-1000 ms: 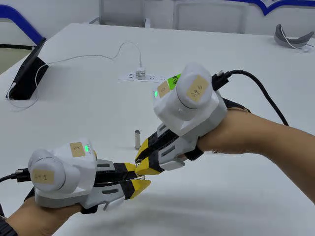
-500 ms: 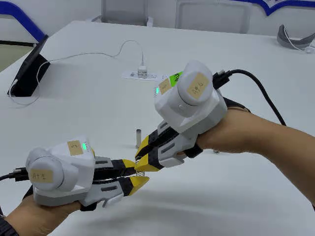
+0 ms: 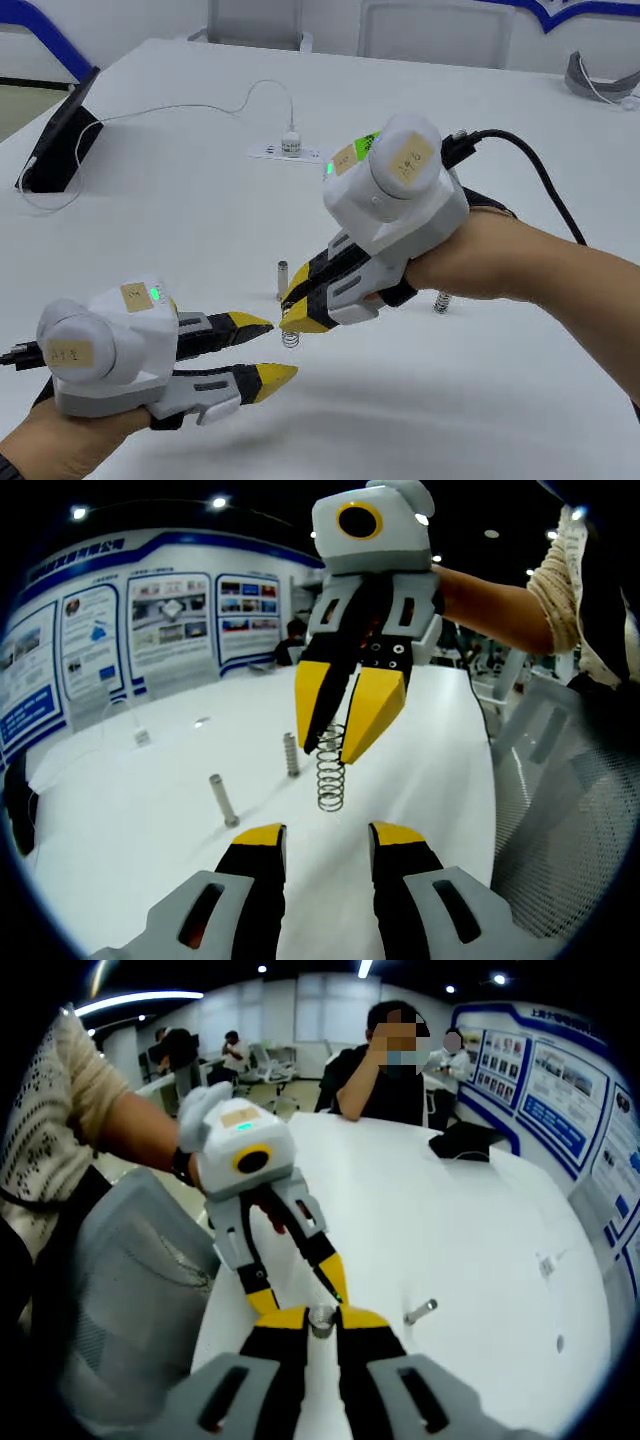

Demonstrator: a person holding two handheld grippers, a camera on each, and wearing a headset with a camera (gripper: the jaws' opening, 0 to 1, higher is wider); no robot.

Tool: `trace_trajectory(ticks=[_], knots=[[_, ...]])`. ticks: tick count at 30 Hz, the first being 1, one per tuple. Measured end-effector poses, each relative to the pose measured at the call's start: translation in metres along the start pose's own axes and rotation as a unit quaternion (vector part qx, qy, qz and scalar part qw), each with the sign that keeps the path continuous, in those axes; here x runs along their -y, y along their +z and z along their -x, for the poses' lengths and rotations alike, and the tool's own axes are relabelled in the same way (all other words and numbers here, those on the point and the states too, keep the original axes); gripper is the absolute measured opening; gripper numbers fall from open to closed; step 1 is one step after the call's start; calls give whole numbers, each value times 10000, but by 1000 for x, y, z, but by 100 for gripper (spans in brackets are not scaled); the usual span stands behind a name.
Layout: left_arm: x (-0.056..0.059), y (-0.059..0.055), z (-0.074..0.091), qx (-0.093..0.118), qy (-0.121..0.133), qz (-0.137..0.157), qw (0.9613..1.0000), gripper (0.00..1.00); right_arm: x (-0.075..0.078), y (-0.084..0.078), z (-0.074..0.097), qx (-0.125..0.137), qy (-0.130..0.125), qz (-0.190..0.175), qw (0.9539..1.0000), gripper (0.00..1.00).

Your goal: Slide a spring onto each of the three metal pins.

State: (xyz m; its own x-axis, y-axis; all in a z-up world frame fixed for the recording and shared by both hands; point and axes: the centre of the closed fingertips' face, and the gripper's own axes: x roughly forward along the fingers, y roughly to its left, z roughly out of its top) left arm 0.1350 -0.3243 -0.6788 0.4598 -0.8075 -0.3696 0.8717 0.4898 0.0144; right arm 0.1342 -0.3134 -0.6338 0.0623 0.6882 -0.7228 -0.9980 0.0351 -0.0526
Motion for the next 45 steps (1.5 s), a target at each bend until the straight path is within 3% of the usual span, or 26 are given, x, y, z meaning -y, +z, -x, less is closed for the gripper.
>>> trace_trajectory(ticks=[10,16,32,45], knots=[[-2,-4,4,1,51,111,9999,43,21,7,7,44,-204,-85,9997,12],[-4,-6,5,-6,70,179,9998,48,41,9,10,76,-405,-213,9989,12],[-3,-8,6,-26,61,235,9997,54,89,14,12,284,-972,-683,9925,12],[0,-9,5,-32,43,289,9996,57,102,8,-5,249,-1023,-920,9902,12]])
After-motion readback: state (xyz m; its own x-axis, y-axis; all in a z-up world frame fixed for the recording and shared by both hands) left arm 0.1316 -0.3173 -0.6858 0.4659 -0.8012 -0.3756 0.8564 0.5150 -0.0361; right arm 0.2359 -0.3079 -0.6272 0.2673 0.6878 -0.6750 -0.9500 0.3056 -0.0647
